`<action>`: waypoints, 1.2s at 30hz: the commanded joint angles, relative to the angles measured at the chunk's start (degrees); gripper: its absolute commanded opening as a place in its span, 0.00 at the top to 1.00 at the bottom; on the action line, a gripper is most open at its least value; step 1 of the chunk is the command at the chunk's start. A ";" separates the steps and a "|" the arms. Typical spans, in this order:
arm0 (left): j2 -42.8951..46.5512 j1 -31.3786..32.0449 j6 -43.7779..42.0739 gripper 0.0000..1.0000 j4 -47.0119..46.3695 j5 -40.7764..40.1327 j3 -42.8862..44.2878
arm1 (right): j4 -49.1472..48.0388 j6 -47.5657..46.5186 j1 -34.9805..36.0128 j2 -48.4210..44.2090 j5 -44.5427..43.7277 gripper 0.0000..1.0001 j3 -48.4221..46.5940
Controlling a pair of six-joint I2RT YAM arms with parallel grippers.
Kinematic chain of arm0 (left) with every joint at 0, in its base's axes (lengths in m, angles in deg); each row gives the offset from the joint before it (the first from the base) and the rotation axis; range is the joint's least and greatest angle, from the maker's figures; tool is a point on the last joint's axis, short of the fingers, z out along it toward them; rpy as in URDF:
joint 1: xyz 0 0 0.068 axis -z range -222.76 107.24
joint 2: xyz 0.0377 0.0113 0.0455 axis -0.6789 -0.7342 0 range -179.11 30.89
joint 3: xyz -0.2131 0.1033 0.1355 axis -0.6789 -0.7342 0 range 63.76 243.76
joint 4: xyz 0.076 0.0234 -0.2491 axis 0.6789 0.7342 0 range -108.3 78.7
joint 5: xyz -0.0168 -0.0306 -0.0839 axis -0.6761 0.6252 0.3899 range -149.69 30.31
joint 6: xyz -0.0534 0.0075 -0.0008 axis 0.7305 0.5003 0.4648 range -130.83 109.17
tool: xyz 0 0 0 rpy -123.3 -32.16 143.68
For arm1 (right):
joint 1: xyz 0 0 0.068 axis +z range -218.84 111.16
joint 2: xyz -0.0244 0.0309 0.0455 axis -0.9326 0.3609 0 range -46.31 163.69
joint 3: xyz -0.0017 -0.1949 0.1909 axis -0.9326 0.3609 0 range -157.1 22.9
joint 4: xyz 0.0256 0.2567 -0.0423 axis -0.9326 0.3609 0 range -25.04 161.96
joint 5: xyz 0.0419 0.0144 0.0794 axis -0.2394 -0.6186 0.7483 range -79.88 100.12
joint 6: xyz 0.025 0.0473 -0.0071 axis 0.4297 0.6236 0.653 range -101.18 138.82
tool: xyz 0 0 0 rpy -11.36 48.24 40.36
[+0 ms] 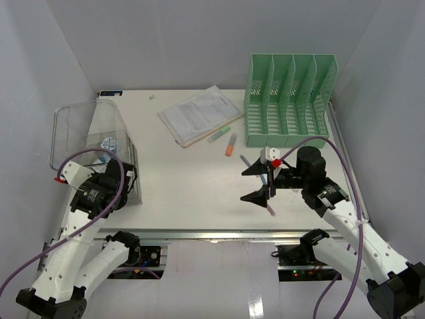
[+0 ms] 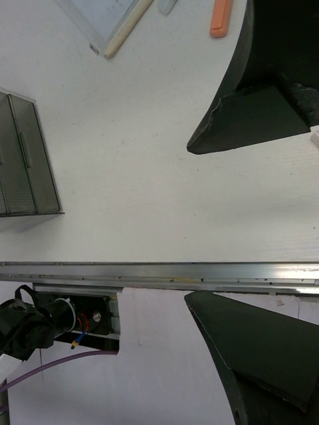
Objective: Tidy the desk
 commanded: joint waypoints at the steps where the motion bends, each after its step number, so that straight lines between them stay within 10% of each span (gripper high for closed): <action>1: -3.59 -1.41 -0.34 0.83 1.72 -6.24 0.63 | -0.51 0.22 -0.59 -1.52 1.85 0.10 0.49; 14: -3.95 -10.41 -36.10 0.78 -35.38 -5.30 -2.98 | -0.14 0.21 -1.98 -4.76 2.55 0.10 2.69; 21: -2.44 -13.06 -34.87 0.81 -31.61 6.11 1.02 | 0.80 -0.93 -2.59 -5.52 3.08 0.10 3.36; 26: 9.08 -13.06 -41.17 0.77 -33.96 39.00 0.30 | 0.76 -1.81 -2.64 -5.95 3.89 0.10 4.58; 36: 17.54 -13.08 -34.68 0.70 -35.88 72.45 -0.27 | 5.52 -6.89 -2.69 -6.30 4.54 0.10 4.03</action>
